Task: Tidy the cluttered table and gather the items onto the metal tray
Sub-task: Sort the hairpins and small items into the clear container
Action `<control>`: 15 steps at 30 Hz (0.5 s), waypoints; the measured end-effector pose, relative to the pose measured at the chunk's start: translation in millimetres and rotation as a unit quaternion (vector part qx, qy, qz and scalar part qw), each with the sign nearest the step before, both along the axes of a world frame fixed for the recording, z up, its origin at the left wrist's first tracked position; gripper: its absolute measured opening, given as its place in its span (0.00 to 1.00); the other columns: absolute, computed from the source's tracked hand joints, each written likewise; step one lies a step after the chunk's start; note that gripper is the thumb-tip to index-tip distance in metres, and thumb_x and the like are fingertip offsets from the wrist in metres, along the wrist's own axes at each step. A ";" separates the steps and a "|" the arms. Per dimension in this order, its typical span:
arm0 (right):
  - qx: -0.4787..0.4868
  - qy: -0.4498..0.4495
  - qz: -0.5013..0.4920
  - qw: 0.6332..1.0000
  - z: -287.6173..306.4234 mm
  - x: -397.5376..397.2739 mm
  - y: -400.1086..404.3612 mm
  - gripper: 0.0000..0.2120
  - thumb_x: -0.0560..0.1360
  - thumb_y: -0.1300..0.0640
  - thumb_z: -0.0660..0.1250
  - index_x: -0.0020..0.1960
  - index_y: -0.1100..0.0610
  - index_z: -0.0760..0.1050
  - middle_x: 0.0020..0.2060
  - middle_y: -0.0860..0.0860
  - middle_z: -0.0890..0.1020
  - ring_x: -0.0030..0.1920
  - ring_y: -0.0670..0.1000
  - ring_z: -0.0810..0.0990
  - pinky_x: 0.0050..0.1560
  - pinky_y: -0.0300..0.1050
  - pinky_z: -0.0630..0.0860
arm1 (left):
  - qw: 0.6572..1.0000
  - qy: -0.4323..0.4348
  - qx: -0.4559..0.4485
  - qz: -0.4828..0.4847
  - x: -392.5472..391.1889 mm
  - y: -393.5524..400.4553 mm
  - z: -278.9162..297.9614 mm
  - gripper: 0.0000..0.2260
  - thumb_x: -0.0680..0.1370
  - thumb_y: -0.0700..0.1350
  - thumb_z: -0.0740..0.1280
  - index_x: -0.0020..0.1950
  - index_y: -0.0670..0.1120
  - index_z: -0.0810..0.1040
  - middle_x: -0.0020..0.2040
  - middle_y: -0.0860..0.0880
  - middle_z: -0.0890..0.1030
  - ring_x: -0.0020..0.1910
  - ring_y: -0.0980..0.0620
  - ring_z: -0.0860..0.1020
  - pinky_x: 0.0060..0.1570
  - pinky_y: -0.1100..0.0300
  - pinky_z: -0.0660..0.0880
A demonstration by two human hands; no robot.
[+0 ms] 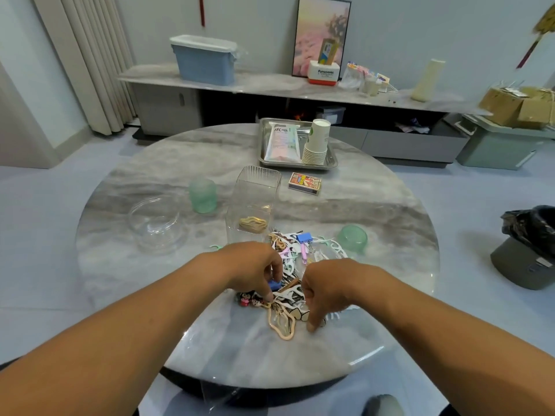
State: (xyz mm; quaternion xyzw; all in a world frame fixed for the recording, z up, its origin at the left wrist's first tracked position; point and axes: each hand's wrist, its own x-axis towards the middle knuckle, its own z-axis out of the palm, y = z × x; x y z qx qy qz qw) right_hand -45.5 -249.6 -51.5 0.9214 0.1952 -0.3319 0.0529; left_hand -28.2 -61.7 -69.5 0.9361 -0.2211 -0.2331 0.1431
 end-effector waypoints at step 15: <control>0.165 0.087 -0.162 0.969 42.8 41.7 -43.7 0.06 0.74 0.60 0.75 0.42 0.54 0.79 0.38 0.49 0.87 0.39 0.45 0.85 0.41 0.39 0.76 | 1.000 -0.021 0.022 0.006 7.7 -1.5 -8.8 0.13 0.76 0.40 0.72 0.59 0.51 0.80 0.39 0.58 0.72 0.36 0.59 0.70 0.33 0.63 0.65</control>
